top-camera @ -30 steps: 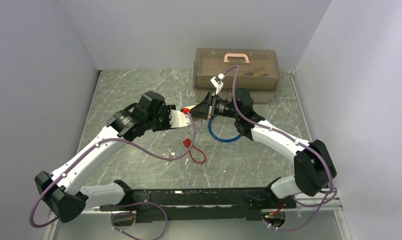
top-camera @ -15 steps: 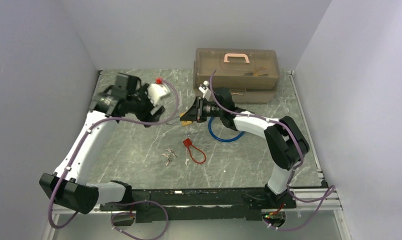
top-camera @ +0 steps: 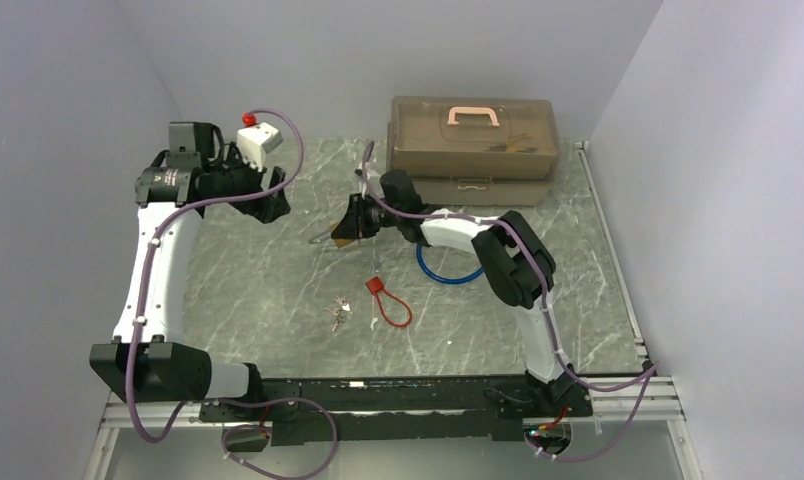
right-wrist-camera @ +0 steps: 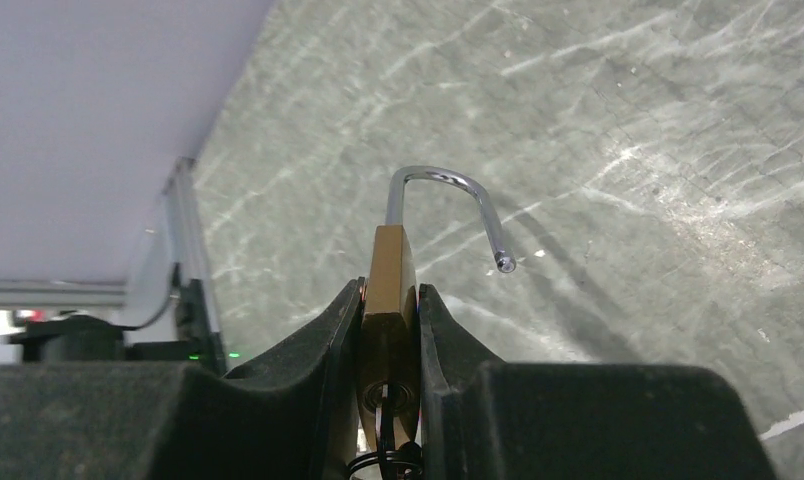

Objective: Unlock with the key

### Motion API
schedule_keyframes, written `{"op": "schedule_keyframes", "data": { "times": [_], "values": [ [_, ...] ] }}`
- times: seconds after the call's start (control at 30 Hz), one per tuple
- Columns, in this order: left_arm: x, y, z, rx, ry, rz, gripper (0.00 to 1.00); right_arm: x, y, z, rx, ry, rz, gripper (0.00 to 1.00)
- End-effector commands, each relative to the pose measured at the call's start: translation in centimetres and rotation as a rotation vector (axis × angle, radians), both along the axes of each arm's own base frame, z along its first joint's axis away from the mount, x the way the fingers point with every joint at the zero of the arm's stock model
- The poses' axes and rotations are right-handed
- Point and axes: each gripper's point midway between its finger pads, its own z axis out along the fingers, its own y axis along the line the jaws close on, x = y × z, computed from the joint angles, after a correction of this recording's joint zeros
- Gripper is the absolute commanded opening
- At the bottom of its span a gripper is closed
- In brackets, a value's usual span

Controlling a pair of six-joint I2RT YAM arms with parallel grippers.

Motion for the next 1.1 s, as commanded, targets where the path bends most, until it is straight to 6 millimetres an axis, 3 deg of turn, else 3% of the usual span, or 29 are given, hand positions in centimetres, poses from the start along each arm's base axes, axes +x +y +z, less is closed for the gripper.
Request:
{"op": "schedule_keyframes", "data": {
  "times": [0.0,0.2,0.4,0.63,0.83,0.87,1.07],
  "values": [
    [0.3,0.9,3.4,-0.090,-0.063,0.039,0.81,2.2,1.6,3.2,0.028,-0.287,-0.006,0.00],
    [0.4,2.5,3.8,-0.130,-0.067,0.077,0.82,2.4,1.6,1.6,0.030,-0.343,-0.018,0.00],
    [0.3,3.5,3.2,-0.138,-0.069,0.102,0.82,-0.3,2.2,-1.8,-0.003,-0.267,0.029,0.00],
    [0.0,3.7,3.3,-0.159,-0.062,0.096,0.85,-2.7,1.2,-4.5,-0.012,-0.135,0.014,0.00],
    [-0.4,3.3,3.5,-0.181,-0.065,0.083,0.86,-2.3,1.3,-5.9,-0.041,-0.061,-0.009,0.00],
    [-0.4,3.2,3.5,-0.184,-0.066,0.081,0.86,-2.1,1.3,-6.1,-0.052,-0.054,-0.012,0.01],
    [-0.8,2.9,3.2,-0.194,-0.057,0.070,0.87,-0.4,0.7,-7.5,-0.134,-0.046,-0.039,0.35]
  ]
}}
